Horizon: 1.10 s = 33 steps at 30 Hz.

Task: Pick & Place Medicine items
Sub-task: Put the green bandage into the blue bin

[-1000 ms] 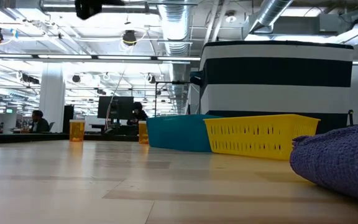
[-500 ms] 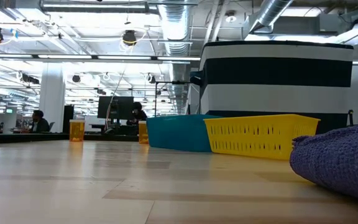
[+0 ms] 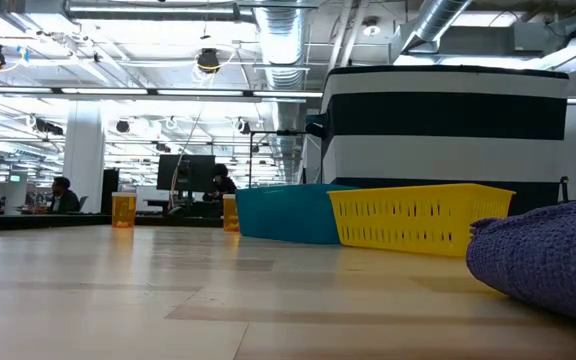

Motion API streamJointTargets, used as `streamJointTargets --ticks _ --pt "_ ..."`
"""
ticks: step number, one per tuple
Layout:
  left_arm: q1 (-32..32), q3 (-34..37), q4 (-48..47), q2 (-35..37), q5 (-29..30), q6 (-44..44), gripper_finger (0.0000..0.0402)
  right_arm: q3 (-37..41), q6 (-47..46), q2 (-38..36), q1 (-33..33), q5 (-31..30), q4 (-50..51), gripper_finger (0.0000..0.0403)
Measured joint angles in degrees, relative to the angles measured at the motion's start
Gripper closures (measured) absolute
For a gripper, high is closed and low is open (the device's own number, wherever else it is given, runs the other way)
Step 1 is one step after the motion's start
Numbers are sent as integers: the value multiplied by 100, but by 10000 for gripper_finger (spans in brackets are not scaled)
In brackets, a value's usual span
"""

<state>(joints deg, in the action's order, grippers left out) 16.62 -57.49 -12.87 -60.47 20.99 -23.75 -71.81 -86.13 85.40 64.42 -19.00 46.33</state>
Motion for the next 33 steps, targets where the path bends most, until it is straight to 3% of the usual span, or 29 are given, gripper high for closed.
streamJointTargets --ticks 10,15,33 --pt "0 0 -24 0 -36 210 174 4 405 1272 -357 -45 358 141" --pt "-39 -2 -126 0 -34 208 169 4 897 1658 -731 327 -41 141" --pt "-339 -2 -274 0 -483 188 165 289 1928 1893 -894 27 -354 141"
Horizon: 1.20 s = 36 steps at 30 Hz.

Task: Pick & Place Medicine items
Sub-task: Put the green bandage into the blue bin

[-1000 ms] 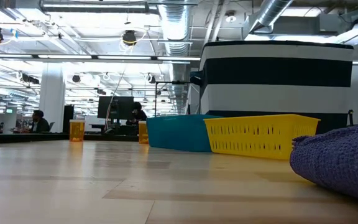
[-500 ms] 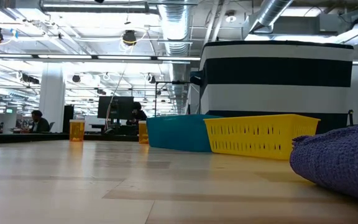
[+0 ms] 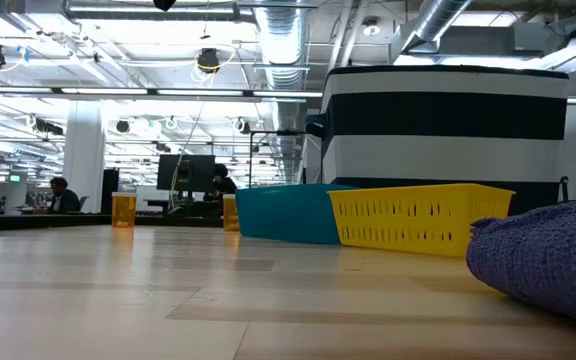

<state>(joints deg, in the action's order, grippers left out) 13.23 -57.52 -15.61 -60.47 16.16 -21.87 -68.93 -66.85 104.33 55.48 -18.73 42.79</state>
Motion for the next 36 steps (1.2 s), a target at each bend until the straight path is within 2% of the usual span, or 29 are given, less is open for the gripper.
streamJointTargets --ticks 8,18,28,31,36 --pt "-20 0 -1 0 0 4 165 -4 125 250 14 -57 -367 141" --pt "-20 0 2 0 2 17 165 9 238 664 22 -91 -303 142" --pt "-20 0 1 0 7 9 165 -2 121 748 33 -87 -141 146" --pt "-20 0 3 0 7 7 165 -4 34 748 33 -64 -65 167" --pt "-20 0 3 0 9 4 165 -6 9 718 33 76 -33 235"
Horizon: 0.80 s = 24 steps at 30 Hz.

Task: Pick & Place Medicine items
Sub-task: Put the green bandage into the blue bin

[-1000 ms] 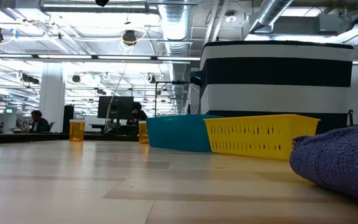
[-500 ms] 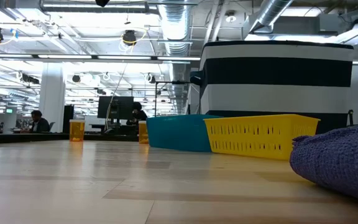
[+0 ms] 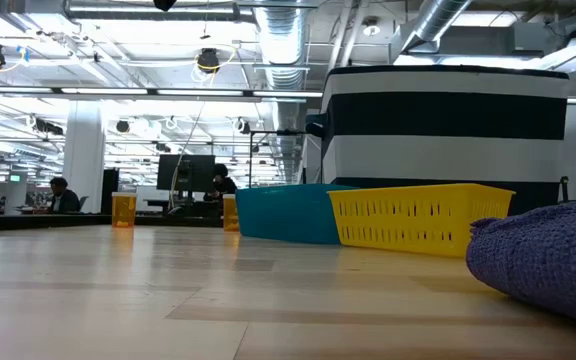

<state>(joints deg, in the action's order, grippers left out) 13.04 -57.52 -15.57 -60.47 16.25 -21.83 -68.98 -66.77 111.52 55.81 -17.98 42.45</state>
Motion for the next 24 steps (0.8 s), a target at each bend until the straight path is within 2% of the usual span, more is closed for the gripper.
streamJointTargets --ticks 4,7,15,19,24 --pt "0 0 -2 0 0 -1 165 -27 -195 -98 45 75 52 289" --pt "0 0 -4 0 0 -1 165 -144 -346 -288 126 113 -12 310" --pt "0 0 -238 0 -209 -5 165 -585 -836 -1111 387 -32 -115 314" --pt "0 0 -192 0 -406 3 165 -945 -356 -1476 262 -198 392 314" --pt "-43 0 185 -79 -570 -34 165 -1140 441 -1947 -330 -613 1321 313"
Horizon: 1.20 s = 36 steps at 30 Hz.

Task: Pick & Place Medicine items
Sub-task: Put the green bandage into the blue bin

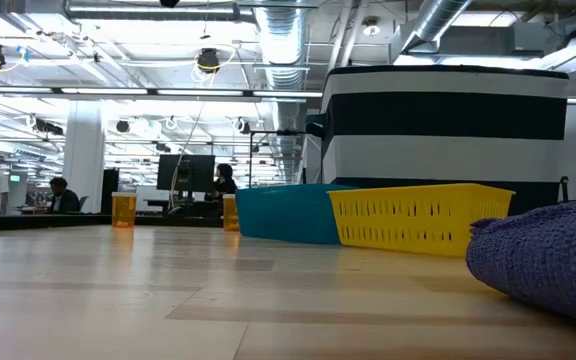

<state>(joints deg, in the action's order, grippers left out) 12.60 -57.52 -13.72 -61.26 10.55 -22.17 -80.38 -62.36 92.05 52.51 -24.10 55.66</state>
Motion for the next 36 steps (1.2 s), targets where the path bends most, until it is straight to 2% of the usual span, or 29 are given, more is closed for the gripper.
streamJointTargets --ticks 8,12,14,16,18,20,23,29,36 --pt "-711 0 1095 -451 -1336 -1978 160 2 1735 -468 -1308 -440 127 280" --pt "-909 1 1439 -753 -1972 -2263 146 5 2434 -544 -1875 -510 -21 256" --pt "-878 2 1681 -865 -2153 -1626 139 5 2721 -553 -2058 -463 -265 247" --pt "-713 2 1683 -876 -2085 -444 134 5 2898 -565 -2188 -402 -516 241" --pt "-548 2 1699 -874 -1756 607 130 5 2982 -596 -2288 -201 -741 237" --pt "-480 2 1641 -822 -1482 1230 129 5 2958 -618 -2388 18 -926 237" --pt "-503 -4 1664 -806 -1259 1649 127 8 2933 -730 -2431 247 -1242 237" --pt "-501 -2 1661 -815 -1291 2340 127 2 2940 -987 -2740 835 -1871 236" --pt "-503 -2 1703 -813 -1349 2525 128 2 3026 -964 -3237 1764 -2341 237"
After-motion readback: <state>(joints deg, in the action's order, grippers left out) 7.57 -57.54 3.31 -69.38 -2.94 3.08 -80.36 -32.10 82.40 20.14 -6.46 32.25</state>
